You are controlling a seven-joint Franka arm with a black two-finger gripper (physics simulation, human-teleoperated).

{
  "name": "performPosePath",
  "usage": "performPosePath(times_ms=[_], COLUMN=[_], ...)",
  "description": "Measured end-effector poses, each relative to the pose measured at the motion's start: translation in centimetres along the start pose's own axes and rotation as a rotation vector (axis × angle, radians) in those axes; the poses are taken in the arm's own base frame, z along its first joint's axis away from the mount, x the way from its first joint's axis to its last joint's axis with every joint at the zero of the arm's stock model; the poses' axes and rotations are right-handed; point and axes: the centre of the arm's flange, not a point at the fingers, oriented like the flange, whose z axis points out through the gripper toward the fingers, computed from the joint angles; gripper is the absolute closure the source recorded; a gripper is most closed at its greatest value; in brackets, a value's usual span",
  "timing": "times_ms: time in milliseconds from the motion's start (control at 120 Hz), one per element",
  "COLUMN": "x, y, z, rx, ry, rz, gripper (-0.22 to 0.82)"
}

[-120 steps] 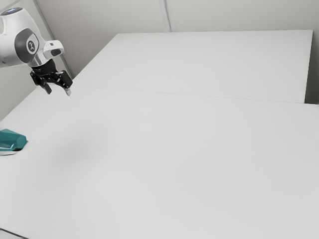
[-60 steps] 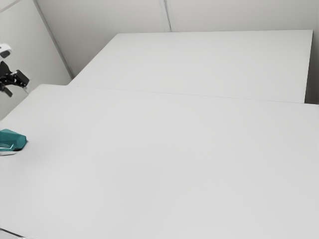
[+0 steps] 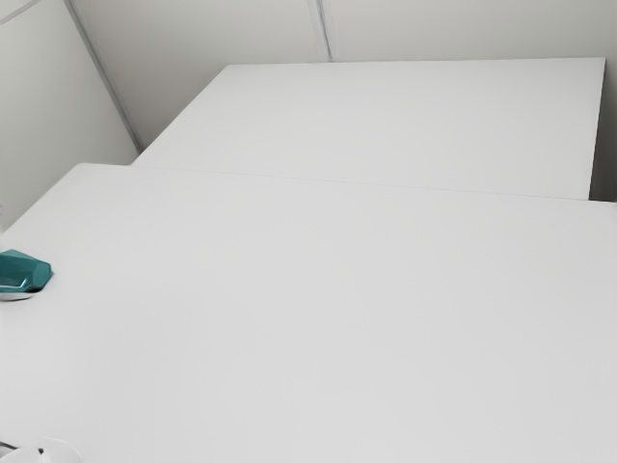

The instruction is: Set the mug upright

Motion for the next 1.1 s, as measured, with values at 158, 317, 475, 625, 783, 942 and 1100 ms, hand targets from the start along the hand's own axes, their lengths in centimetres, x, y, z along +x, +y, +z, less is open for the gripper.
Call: performPosePath(times_ms=[158,317,475,625,783,942,1100], x=[-2.0,-2.7,-2.6,-2.6,-3.1,-3.5,-4.3], y=[-4.8,-6.7,-6.7,-6.6,-7.2,-7.0,-7.1], z=[2.5,5.7,9.1,10.5,11.3,12.1,12.5], rx=[-0.024,-0.075,-0.144,-0.198,-0.267,-0.331,-0.394], ry=[0.005,0.007,0.009,0.025,0.047,0.048,0.036], rz=[-0.030,-0.026,-0.014,-0.013,-0.037,-0.056,-0.088], gripper=[0.00,0.00,0.00,0.00,0.00,0.00,0.00])
